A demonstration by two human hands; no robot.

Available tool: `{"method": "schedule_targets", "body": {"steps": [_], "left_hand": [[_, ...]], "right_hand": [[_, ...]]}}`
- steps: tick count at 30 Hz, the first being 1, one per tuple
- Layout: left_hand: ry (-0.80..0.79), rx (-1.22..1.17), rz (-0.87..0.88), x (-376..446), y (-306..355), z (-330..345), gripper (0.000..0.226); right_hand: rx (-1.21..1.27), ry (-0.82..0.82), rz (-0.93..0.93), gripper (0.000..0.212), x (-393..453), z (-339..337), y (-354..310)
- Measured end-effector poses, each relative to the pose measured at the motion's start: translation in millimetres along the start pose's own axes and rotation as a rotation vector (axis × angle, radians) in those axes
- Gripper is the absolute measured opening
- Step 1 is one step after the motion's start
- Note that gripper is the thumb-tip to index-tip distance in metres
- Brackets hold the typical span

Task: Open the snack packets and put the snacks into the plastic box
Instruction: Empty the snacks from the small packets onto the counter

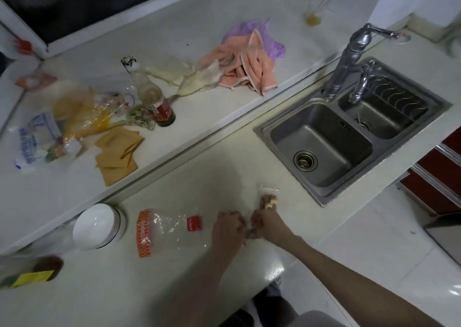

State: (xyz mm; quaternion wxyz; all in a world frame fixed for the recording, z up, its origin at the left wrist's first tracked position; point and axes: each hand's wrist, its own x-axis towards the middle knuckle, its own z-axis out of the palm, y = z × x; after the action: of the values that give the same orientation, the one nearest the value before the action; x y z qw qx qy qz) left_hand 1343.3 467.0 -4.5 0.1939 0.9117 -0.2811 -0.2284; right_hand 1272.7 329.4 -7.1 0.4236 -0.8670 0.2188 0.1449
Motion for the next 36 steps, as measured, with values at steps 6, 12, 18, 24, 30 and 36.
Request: {"method": "schedule_targets", "body": {"steps": [6,12,18,24,30,36], "left_hand": [[0.143,-0.19,0.15,-7,16,-40,0.012],[0.266,-0.533,0.213,-20,50,-98,0.01],[0.268,-0.636,0.392,-35,78,-142,0.016],[0.274,-0.683,0.486,-53,94,-164,0.02],[0.253,-0.747,0.493,-66,90,-171,0.019],[0.25,-0.738,0.465,-68,85,-177,0.023]], "right_hand": [[0.086,0.331,-0.109,0.028,-35,-39,-39],[0.189,0.622,-0.096,0.008,-77,-77,-83],[0.264,0.823,-0.108,0.004,-118,-100,-117],[0.311,0.93,-0.106,0.019,-146,-102,-134],[0.274,1.005,-0.087,0.02,-161,-97,-139],[0.236,1.019,-0.071,0.022,-161,-96,-152]]}}
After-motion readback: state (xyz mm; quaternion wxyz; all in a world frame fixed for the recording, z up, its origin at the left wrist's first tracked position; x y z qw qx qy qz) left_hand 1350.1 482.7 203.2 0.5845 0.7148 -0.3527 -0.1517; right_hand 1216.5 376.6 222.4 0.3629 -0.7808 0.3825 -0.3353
